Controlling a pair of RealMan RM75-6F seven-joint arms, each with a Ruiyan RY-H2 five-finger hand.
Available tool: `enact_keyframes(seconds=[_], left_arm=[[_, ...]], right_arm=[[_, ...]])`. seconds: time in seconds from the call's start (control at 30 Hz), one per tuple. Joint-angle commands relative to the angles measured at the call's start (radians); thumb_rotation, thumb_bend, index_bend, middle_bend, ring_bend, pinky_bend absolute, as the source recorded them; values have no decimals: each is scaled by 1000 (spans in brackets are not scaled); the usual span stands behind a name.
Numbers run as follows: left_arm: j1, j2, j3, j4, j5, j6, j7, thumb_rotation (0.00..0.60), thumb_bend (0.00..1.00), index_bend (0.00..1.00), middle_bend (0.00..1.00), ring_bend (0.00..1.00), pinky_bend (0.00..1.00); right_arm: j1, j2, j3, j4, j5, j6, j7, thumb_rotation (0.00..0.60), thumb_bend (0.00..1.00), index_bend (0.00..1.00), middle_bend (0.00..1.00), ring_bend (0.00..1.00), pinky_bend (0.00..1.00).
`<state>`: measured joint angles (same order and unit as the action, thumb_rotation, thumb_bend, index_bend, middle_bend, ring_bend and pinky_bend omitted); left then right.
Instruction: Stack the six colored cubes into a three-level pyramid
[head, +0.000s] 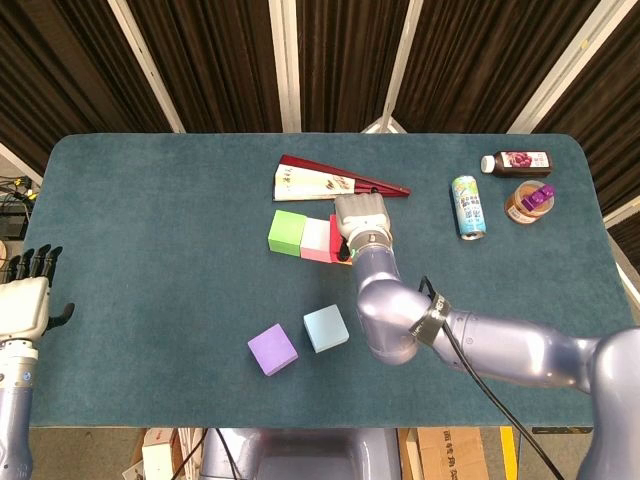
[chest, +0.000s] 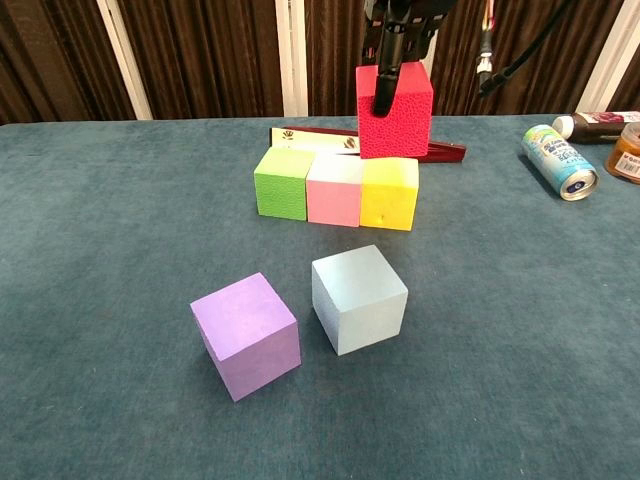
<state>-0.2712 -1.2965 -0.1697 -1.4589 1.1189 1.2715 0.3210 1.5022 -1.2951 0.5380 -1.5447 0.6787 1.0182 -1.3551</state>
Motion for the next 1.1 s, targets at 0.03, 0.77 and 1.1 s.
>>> enact_keyframes(seconds=[0.03,0.77,1.1], left_arm=[[-6,-10,2,10,3,-1,8,600,359,81,27,0,0],[-22,-48,3,59,0,0,26,600,359,80,27,0,0],[-14,-39,1,48,6,19,13,600,359,81,27,0,0]], right_arm=[[-4,-36,6,59,-3,-40,-4,600,342,372,355,213,0],[-37,-162,-21,256,-135,-174,47,600,342,371,354,214,0],[-22,-182,-22,283,-129,-187,41,600,341,372,354,213,0]])
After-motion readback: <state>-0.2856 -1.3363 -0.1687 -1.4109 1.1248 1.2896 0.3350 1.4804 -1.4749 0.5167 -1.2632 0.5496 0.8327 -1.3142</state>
